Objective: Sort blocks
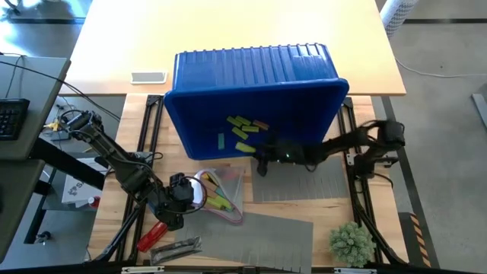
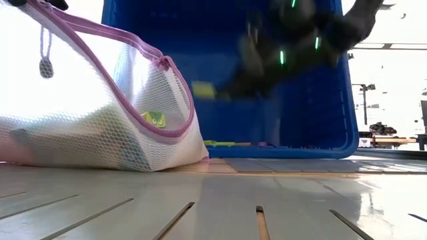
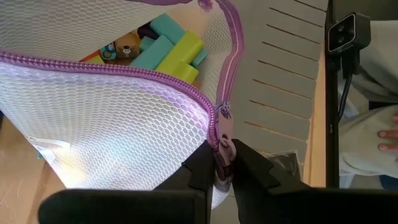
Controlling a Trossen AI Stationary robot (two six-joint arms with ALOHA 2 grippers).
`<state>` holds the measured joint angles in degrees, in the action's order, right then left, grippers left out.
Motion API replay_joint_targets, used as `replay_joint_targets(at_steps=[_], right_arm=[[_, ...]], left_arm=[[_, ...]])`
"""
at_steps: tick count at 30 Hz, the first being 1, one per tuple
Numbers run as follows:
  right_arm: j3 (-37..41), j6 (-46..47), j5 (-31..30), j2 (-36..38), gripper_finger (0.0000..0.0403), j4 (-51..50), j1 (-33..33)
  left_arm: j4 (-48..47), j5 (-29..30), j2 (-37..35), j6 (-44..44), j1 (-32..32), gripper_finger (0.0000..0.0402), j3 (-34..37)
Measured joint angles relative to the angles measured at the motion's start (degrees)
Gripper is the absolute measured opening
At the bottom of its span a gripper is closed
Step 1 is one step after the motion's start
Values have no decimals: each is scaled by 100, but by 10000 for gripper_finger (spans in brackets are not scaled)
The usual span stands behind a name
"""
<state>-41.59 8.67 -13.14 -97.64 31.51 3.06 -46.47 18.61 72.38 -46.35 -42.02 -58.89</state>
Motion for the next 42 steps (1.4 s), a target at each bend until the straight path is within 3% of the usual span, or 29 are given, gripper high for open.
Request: replay_joint_targets(at_steps=[6, 12, 21, 28, 30, 33, 38, 42], right_arm=[[-1078, -552, -596, 125, 87, -20, -1422], [-2385, -733, -2050, -770, 87, -357, -2373], [-4198, 561, -3298, -2441, 87, -473, -2961], [-5096, 1953, -4341, -3050, 87, -1790, -2990], [-5164, 2233, -4360, -3064, 87, -1897, -2910], [-5179, 2240, -3888, -3052, 95, -1838, -2755], [-5177, 2490, -3263, -3059, 181, -1861, -2553], [-5171, 2026, -3070, -2939, 230, -2003, -2519]], left_arm=[[3, 0, 0, 0, 0, 24, 0], [2, -2, -1, 0, 0, 24, 0], [6, -2, 0, 0, -2, 24, 0], [4, 0, 0, 0, -2, 24, 0], [4, 0, 0, 0, -2, 24, 0], [4, 0, 0, 0, 0, 24, 0], [4, 2, 0, 0, -2, 24, 0], [4, 2, -1, 0, 0, 24, 0]])
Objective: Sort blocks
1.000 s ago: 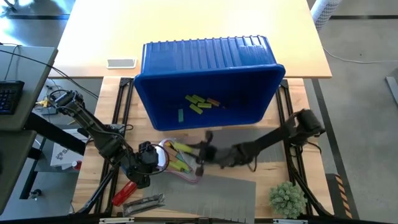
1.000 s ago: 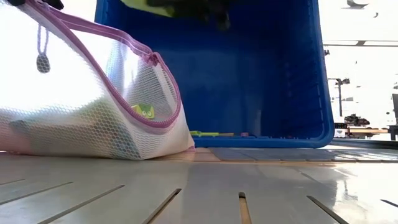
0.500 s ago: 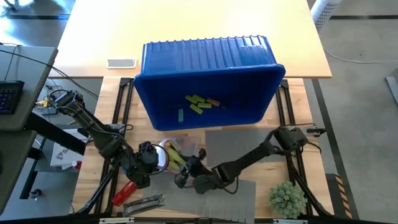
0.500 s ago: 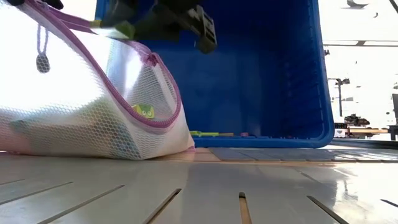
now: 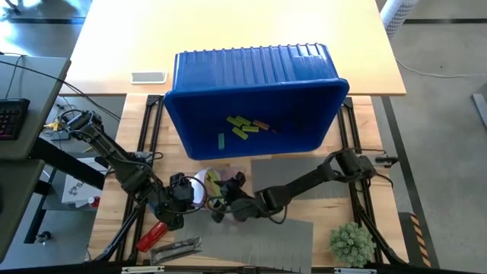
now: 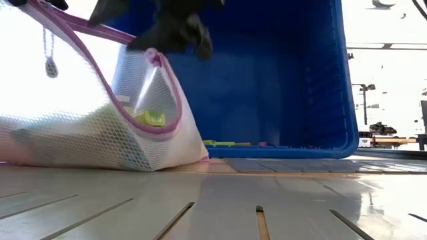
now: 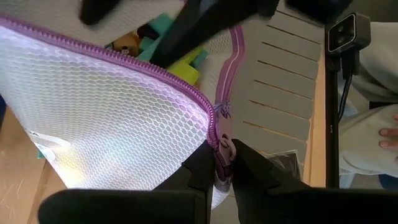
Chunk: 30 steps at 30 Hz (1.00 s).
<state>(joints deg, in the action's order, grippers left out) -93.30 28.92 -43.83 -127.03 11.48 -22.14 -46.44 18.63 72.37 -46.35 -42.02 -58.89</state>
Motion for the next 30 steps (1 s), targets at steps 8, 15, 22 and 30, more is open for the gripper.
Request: replay_joint_targets(at_steps=[8, 15, 22, 30], right_arm=[[0, -353, -161, 1034, 246, -2222, 7], [-4, -304, -253, 1614, 247, -4389, 464], [1065, -684, 931, 1604, 247, -2953, 1438], [3053, -916, 1364, 1599, 247, 218, 2702]], left_arm=[[2, -2, 1, 0, -2, 24, 0], [0, -2, -1, 0, -2, 24, 0], [1, -3, 0, 0, 0, 24, 0], [0, -4, 0, 0, -1, 24, 0]])
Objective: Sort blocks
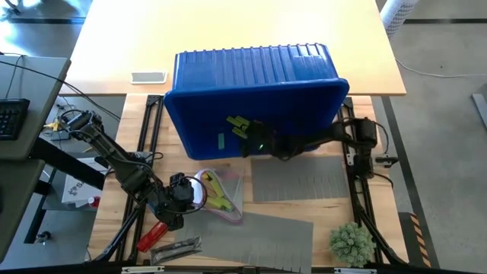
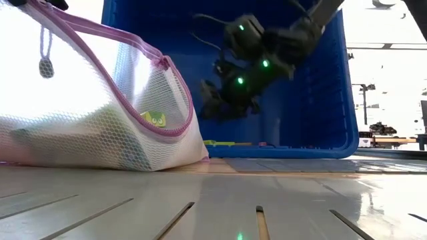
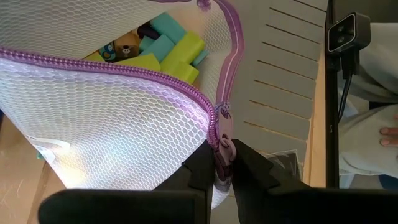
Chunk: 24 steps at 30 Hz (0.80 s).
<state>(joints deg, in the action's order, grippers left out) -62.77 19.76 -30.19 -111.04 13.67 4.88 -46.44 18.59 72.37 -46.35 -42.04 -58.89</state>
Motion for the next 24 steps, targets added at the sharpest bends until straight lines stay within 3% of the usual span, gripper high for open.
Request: replay_joint_targets(at_steps=[10, 18, 24], right_arm=[[949, -732, 1223, -74, 247, 1767, 728], [916, -822, 1304, -899, 247, 2526, 702], [839, -799, 1087, -1122, 247, 2630, 686]], left_arm=[[2, 0, 1, 0, -1, 24, 0], [2, 0, 1, 0, 2, 24, 0], [0, 0, -1, 0, -1, 24, -1]])
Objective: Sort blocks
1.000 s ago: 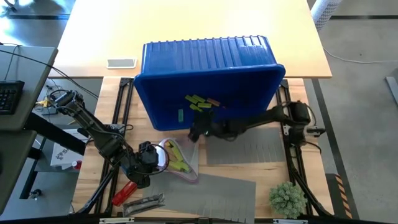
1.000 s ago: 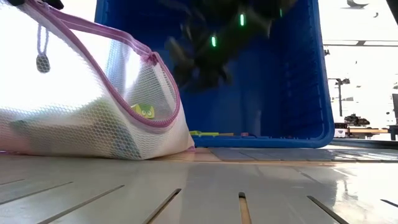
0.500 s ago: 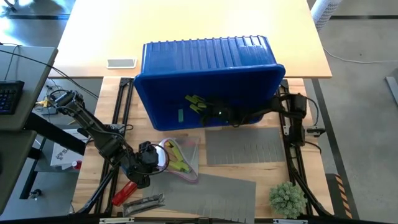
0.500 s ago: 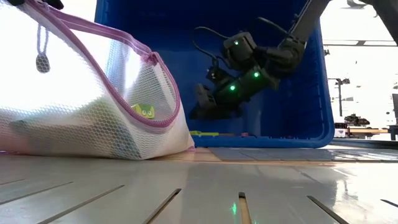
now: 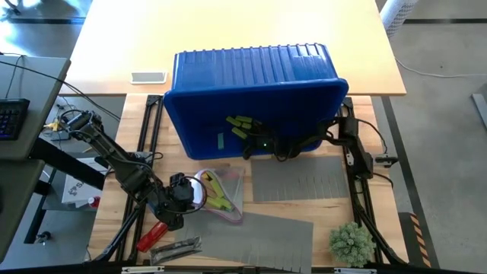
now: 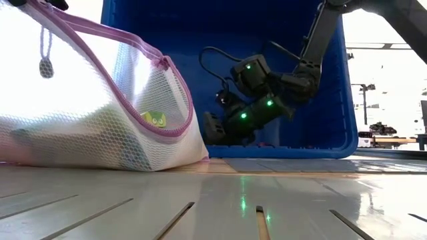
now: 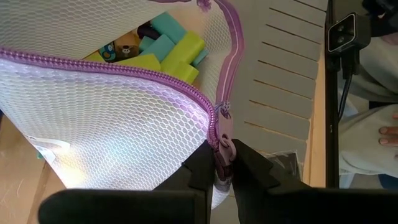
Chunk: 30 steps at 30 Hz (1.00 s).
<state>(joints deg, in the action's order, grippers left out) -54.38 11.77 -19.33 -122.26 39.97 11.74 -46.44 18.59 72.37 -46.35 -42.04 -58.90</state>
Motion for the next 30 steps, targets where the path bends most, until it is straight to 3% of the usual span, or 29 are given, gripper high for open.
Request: replay_joint_targets(at_steps=[5, 11, 15, 19, 25, 30], right_arm=[[1, 20, 37, -10, 208, 20, 7], [3, -71, 72, -12, 89, 39, 12], [24, -246, -40, 95, 86, 180, -167], [23, -536, -108, 768, 86, 485, -623], [12, -1236, -922, 1681, 86, 516, -1961], [-135, -1006, -2108, 1684, 86, 499, -3089]], left_arm=[[0, 0, 1, 0, 0, 24, 1], [0, 1, -1, 0, 0, 24, 1], [0, 2, 1, 0, 2, 24, 1], [1, 0, 1, 0, 0, 24, 0], [2, 2, 1, 0, 2, 24, 0], [-2, 1, -1, 0, 2, 24, 0]])
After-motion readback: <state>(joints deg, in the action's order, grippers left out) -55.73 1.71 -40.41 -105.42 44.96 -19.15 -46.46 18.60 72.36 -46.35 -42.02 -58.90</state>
